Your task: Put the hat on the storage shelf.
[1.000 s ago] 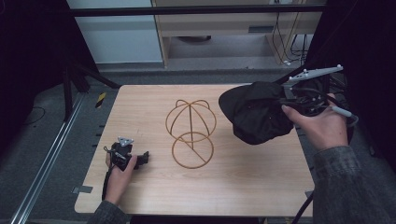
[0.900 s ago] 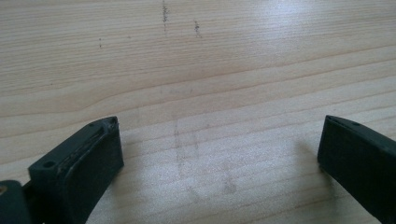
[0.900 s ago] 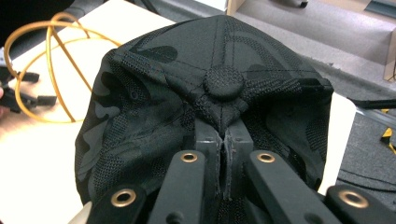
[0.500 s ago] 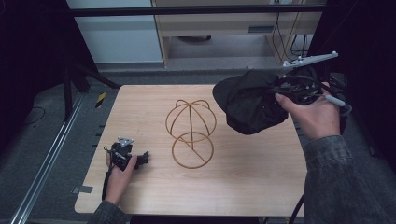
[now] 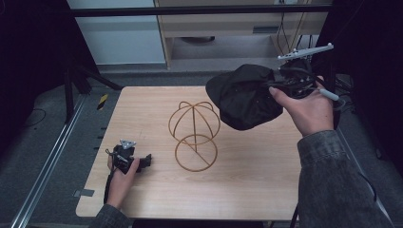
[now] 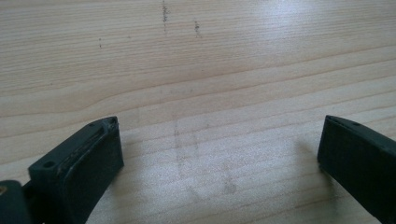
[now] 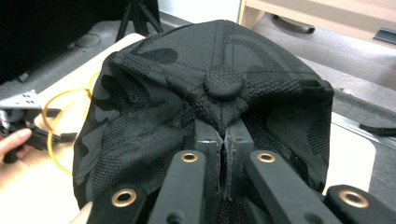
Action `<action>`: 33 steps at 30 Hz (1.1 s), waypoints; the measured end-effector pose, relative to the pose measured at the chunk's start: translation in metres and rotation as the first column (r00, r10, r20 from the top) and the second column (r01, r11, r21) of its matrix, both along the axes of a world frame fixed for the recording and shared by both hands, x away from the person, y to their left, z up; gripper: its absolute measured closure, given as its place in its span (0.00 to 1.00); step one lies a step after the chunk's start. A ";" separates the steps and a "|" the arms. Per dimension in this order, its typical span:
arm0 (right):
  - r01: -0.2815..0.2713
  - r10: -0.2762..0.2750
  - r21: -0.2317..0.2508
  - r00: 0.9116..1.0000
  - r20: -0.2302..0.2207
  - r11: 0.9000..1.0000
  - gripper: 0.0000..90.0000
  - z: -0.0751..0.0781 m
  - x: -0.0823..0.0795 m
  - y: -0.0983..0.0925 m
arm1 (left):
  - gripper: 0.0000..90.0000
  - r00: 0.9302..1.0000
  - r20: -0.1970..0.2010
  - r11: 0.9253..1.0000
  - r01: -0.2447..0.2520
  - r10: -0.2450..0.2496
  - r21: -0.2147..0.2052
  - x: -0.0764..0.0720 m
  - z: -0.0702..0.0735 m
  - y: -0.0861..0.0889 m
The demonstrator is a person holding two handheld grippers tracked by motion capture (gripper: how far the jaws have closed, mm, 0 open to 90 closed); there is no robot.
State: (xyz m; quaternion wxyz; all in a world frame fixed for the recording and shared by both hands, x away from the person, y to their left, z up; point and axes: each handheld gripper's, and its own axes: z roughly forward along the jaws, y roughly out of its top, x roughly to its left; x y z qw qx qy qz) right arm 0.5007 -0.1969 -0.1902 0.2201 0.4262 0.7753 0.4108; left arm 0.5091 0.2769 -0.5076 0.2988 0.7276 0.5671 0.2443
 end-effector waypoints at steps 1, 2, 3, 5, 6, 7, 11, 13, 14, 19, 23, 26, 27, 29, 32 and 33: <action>-0.002 0.002 0.009 1.000 -0.002 1.000 0.97 0.001 0.000 0.001 | 0.00 1.000 0.000 1.000 0.000 0.000 0.000 0.000 0.000 0.000; -0.002 0.002 0.009 1.000 -0.002 1.000 0.97 0.001 0.000 0.001 | 0.00 1.000 0.000 1.000 0.000 0.000 0.000 0.000 0.000 0.000; -0.011 0.011 0.021 1.000 -0.001 1.000 0.97 0.002 0.000 0.004 | 0.00 1.000 0.000 1.000 0.000 0.000 0.000 0.000 0.000 0.000; -0.020 0.020 0.019 1.000 0.001 1.000 0.97 0.003 0.000 0.008 | 0.00 1.000 0.000 1.000 0.000 0.000 0.000 0.000 0.000 0.000; -0.024 0.024 0.018 1.000 0.007 1.000 0.97 0.003 0.000 0.010 | 0.00 1.000 0.001 1.000 0.000 0.000 0.000 0.000 0.000 0.000; -0.025 0.025 0.019 1.000 0.004 1.000 0.97 0.004 0.000 0.011 | 0.00 1.000 0.000 1.000 0.000 0.000 0.000 0.000 0.000 0.000; -0.036 0.036 0.020 0.999 0.010 0.999 0.97 0.004 0.002 0.015 | 0.00 1.000 0.000 1.000 0.000 0.000 0.000 0.000 0.000 0.000; -0.042 0.042 0.027 0.999 0.004 0.999 0.97 0.004 0.002 0.019 | 0.00 1.000 0.000 1.000 -0.001 0.001 -0.001 0.000 0.000 0.000; -0.047 0.046 0.030 0.999 0.008 0.998 0.97 0.004 0.003 0.020 | 0.00 1.000 0.000 1.000 0.000 0.000 0.000 0.000 0.000 0.000; -0.057 0.057 0.039 0.998 0.012 0.998 0.97 0.006 0.004 0.027 | 0.00 1.000 0.000 1.000 0.000 0.000 0.000 0.000 0.000 0.000; -0.081 0.080 0.040 0.997 0.016 0.996 0.97 0.008 0.005 0.039 | 0.00 1.000 0.000 1.000 0.004 -0.004 0.001 0.000 0.000 0.000; -0.095 0.094 0.041 0.995 0.020 0.995 0.97 0.008 0.006 0.046 | 0.00 1.000 0.000 1.000 0.005 -0.005 0.001 0.000 0.000 0.000; -0.095 0.094 0.041 0.995 0.020 0.995 0.97 0.008 0.006 0.046 | 0.00 1.000 0.000 1.000 0.005 -0.005 0.001 0.000 0.000 0.000; -0.109 0.108 0.044 0.994 0.020 0.993 0.97 0.008 0.007 0.053 | 0.00 1.000 0.000 1.000 0.005 -0.005 0.001 0.000 0.000 0.000; -0.123 0.123 0.045 0.992 0.016 0.991 0.97 0.007 0.007 0.059 | 0.00 1.000 0.000 1.000 0.006 -0.006 0.000 0.000 0.000 0.000; -0.128 0.128 0.044 0.992 0.016 0.991 0.97 0.007 0.007 0.062 | 0.00 1.000 0.000 1.000 0.006 -0.006 0.000 0.000 0.000 0.000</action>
